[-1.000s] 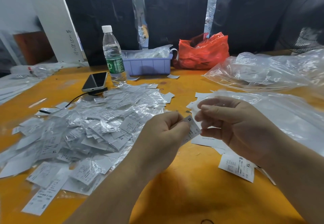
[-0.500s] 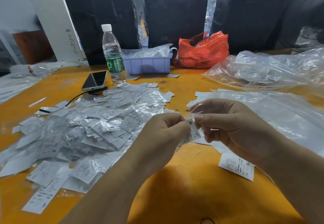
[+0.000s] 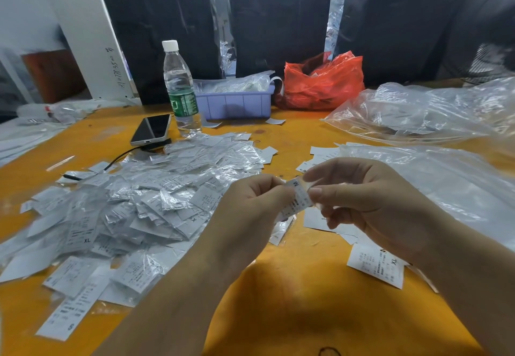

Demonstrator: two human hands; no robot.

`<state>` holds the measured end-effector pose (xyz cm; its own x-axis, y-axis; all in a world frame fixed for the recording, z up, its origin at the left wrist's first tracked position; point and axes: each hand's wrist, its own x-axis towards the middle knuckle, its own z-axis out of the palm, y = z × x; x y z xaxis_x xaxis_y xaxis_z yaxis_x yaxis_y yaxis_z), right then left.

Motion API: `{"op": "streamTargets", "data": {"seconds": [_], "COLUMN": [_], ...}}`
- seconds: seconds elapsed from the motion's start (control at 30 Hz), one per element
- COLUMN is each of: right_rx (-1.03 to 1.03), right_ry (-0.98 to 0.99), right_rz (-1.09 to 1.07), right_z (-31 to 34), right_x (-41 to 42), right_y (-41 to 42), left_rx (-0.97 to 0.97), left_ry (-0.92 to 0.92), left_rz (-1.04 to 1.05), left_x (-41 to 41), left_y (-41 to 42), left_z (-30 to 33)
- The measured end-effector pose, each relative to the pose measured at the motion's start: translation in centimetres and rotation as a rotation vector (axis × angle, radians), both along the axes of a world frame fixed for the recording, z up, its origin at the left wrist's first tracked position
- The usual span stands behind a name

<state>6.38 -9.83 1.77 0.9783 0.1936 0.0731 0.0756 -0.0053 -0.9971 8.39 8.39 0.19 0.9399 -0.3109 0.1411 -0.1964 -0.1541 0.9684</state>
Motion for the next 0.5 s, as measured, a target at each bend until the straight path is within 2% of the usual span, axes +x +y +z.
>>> {"op": "streamTargets", "data": {"seconds": [0.5], "right_rx": [-0.064], "right_ry": [-0.046], "right_rz": [-0.087], "right_z": [0.45], "right_x": [-0.40], "right_y": [0.16], "left_rx": [-0.100], "left_ry": [0.046], "left_rz": [0.026], "left_x": [0.08], "left_y": [-0.09], "left_z": [0.12]}}
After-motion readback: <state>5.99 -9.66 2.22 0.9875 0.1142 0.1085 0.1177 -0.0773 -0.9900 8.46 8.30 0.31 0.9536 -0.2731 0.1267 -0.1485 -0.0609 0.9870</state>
